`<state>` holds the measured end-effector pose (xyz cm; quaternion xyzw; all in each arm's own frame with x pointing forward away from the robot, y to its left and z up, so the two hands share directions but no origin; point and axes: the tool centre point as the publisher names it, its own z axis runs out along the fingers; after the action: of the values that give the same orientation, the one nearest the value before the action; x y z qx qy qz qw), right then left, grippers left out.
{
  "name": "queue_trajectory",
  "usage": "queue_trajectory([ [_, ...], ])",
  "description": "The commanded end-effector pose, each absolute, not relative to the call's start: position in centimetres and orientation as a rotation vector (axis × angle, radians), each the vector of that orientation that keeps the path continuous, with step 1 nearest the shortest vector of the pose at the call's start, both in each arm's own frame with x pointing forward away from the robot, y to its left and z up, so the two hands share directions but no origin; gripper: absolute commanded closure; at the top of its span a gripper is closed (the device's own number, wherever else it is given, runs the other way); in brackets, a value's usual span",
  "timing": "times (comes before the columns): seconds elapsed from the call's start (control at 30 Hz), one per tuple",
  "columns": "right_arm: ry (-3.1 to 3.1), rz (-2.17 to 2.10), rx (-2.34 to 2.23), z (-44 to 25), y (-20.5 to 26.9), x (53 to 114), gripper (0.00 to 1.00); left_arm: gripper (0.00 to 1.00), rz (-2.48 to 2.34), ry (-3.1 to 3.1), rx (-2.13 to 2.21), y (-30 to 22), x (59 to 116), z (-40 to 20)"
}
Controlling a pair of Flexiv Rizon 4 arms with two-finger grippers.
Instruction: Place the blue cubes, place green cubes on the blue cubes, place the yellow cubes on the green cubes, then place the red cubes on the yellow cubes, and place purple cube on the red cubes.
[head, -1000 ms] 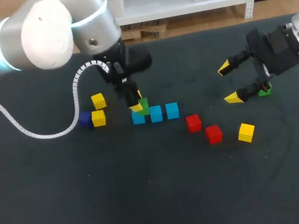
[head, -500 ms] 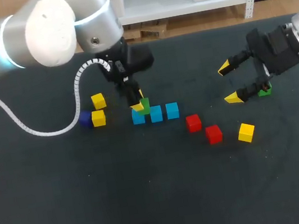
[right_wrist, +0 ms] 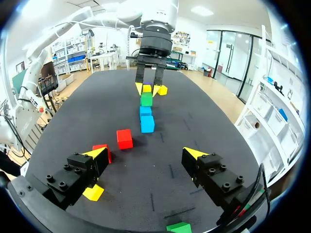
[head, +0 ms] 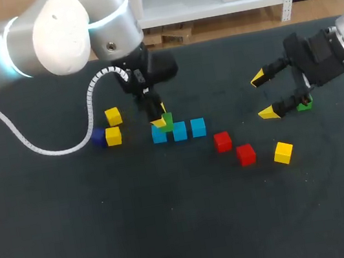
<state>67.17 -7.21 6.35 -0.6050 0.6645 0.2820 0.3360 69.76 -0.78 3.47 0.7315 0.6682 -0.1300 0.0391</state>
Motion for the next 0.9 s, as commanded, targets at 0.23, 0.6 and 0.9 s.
queue_trajectory([
  [0.23,1.730,0.737,-1.577,6.26,-7.19,67.23,0.00,0.90,-0.407,2.050,2.251,-0.79,70.25,3.44],
  [0.6,1.730,0.737,-1.577,6.26,-7.19,67.23,0.00,0.92,-0.410,2.055,2.246,-0.58,70.10,3.35],
  [0.9,1.730,0.737,-1.577,6.26,-7.19,67.23,0.00,0.79,-0.410,2.056,2.242,-0.56,70.04,3.34],
])
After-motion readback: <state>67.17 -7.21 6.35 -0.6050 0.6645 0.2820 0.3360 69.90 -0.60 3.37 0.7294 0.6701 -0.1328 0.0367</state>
